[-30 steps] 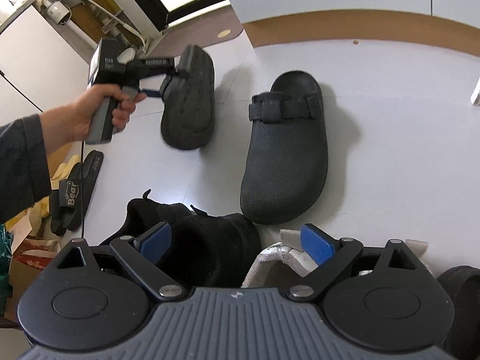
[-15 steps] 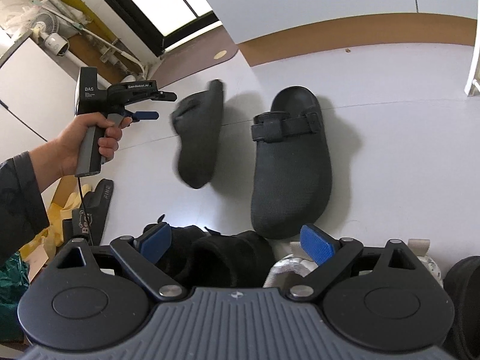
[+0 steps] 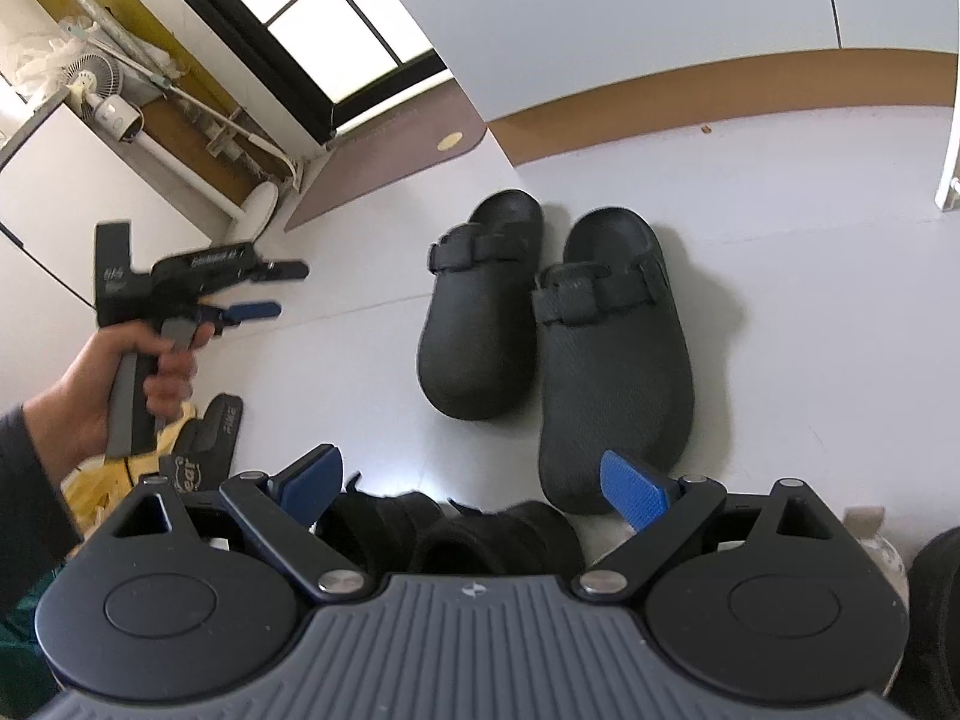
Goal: Organize scattered shoes
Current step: 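Lower the black clog beside the first clog and open the left gripper, then push the two black clogs together side by side with the right gripper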
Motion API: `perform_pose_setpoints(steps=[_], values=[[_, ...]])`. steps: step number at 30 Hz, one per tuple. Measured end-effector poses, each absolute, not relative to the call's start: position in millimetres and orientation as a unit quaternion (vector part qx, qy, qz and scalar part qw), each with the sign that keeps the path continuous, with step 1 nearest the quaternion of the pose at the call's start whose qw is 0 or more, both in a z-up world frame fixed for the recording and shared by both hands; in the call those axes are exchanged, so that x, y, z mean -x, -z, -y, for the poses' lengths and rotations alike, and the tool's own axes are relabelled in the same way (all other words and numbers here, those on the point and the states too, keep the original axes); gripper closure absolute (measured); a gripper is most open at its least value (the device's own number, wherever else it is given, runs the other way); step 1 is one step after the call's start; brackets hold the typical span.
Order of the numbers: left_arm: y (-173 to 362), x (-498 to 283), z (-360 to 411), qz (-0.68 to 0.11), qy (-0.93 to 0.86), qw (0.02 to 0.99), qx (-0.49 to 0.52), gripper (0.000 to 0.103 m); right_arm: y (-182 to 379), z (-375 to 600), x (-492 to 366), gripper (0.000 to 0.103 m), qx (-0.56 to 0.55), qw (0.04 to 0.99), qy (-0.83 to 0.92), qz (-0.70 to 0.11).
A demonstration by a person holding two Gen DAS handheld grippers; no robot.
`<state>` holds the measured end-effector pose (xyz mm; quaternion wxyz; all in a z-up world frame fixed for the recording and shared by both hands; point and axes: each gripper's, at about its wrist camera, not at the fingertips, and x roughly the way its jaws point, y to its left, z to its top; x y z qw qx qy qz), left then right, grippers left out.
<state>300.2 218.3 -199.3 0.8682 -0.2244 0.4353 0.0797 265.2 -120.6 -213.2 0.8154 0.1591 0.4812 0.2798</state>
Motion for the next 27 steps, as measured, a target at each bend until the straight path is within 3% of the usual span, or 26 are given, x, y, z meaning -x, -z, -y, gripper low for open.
perform_pose_setpoints(steps=[17, 27], values=[[220.6, -253.2, -182.3, -0.432, -0.071, 0.871, 0.223, 0.018, 214.8, 25.8, -323.8, 0.007, -0.073, 0.824, -0.268, -0.493], [234.5, -233.6, -195.8, -0.434, -0.095, 0.866, 0.229, 0.015, 248.8, -32.2, -363.1, 0.007, -0.018, 0.810, -0.254, -0.528]])
